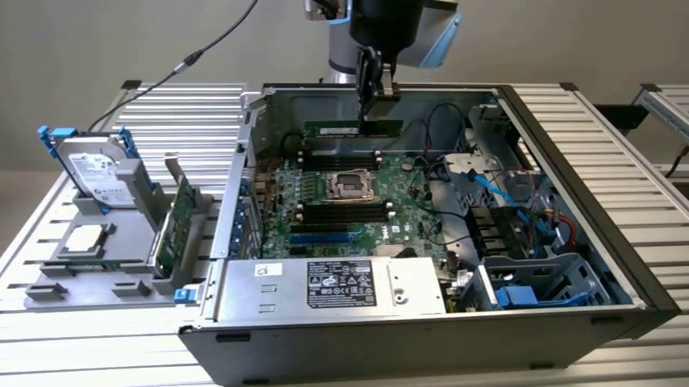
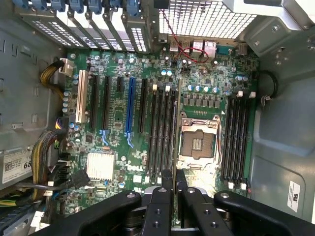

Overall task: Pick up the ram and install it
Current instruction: 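Insert the ram into the slot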

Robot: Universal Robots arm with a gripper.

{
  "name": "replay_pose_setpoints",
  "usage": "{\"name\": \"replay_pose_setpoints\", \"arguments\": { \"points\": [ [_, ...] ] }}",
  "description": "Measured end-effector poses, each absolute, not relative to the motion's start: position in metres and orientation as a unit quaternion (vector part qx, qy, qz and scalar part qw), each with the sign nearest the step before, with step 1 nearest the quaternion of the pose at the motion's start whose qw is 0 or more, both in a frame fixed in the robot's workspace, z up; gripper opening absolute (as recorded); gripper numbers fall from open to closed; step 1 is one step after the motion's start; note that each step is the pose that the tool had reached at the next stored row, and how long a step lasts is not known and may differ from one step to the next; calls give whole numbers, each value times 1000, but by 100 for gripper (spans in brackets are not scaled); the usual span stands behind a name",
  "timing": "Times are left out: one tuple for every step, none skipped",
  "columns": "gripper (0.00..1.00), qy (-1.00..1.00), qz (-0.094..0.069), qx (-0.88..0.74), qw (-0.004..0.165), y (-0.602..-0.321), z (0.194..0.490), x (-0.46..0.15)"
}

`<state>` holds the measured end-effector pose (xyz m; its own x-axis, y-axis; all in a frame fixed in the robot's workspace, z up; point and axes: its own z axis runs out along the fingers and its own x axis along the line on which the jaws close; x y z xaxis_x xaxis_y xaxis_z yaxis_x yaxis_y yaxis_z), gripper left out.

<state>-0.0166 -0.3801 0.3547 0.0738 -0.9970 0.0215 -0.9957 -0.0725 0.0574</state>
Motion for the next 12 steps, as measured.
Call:
{"name": "replay_pose_setpoints", "arguments": {
  "points": [
    [14, -680, -11, 732, 28, -380, 353, -18],
    [14, -681, -11, 732, 28, -380, 351, -20],
    [14, -682, -11, 731, 28, -380, 349, -22],
    [14, -682, -10, 731, 27, -380, 347, -24],
    [14, -683, -10, 730, 27, -380, 346, -24],
    [14, -684, -10, 729, 26, -381, 344, -24],
    [14, -685, -9, 728, 26, -382, 342, -24],
    [14, -685, -9, 728, 25, -383, 340, -24],
    [14, -686, -8, 727, 25, -385, 338, -24],
    [14, -687, -8, 726, 24, -387, 337, -24],
    [14, -688, -7, 725, 24, -389, 335, -24],
    [14, -689, -7, 724, 23, -391, 333, -24]
  ]
}}
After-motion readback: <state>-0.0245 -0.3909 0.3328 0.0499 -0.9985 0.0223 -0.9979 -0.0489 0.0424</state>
